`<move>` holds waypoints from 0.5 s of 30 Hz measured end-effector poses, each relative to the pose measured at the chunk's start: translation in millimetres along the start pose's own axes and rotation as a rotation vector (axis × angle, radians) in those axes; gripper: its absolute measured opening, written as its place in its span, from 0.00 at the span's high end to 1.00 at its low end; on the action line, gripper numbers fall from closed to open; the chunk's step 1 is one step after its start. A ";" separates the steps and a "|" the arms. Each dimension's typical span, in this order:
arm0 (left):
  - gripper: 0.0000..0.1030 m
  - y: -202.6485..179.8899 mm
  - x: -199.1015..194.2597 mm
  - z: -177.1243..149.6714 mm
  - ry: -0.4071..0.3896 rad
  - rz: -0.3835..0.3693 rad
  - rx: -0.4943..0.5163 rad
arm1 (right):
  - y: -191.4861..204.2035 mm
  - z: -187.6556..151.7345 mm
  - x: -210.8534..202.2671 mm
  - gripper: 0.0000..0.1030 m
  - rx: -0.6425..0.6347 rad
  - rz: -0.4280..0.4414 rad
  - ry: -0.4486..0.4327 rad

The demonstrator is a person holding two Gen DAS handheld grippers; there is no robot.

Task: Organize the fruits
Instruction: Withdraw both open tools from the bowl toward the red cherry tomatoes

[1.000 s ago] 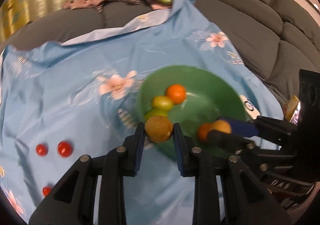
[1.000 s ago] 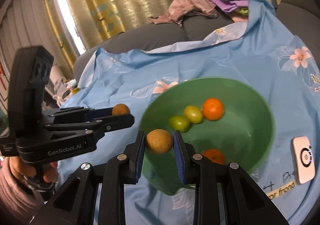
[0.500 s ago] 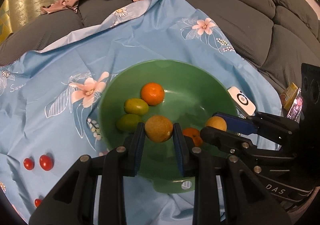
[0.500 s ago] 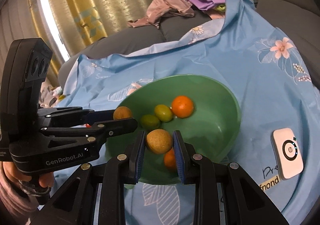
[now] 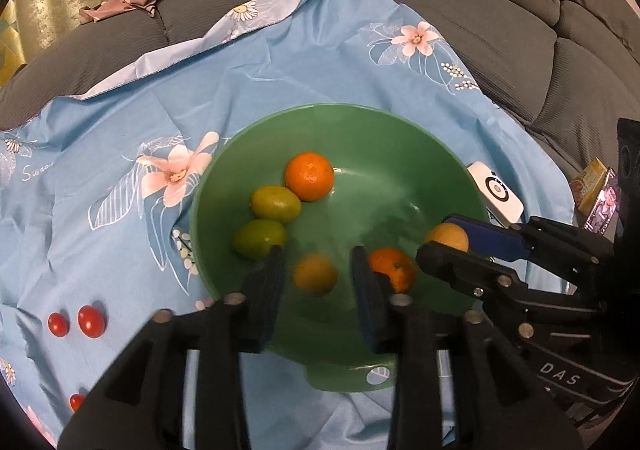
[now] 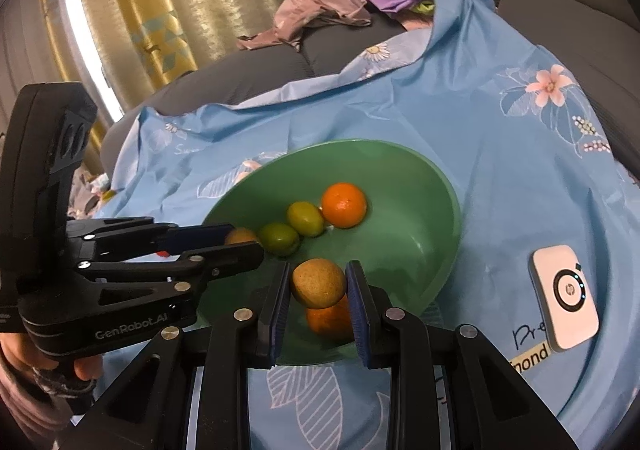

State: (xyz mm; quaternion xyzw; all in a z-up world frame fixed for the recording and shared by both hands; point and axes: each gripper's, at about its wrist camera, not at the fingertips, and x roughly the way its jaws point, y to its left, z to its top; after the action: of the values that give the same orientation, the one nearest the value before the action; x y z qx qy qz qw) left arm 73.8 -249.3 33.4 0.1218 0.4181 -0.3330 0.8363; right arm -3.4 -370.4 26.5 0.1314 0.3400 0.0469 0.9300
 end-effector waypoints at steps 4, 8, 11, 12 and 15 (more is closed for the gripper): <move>0.31 6.7 -10.7 -2.1 -0.021 0.025 -0.032 | 0.6 0.9 -3.2 0.67 0.002 -0.028 0.005; 0.25 15.9 -29.6 -11.7 -0.038 0.046 -0.057 | 6.1 0.1 -8.5 0.65 0.002 -0.026 0.008; 0.22 28.7 -51.9 -28.6 -0.059 0.080 -0.091 | 14.6 -0.4 -14.1 0.65 -0.012 -0.009 0.005; 0.21 33.1 -57.7 -34.0 -0.062 0.085 -0.104 | 18.0 -0.7 -16.7 0.65 -0.019 -0.002 0.003; 0.21 55.3 -82.3 -62.3 -0.067 0.129 -0.169 | 25.3 -0.7 -23.0 0.65 -0.033 0.012 -0.001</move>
State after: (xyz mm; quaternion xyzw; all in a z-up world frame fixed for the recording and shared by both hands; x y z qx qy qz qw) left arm 36.4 -140.4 54.8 0.0662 0.4079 -0.2457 0.8769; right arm -21.4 -349.9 47.2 0.1182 0.3379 0.0578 0.9319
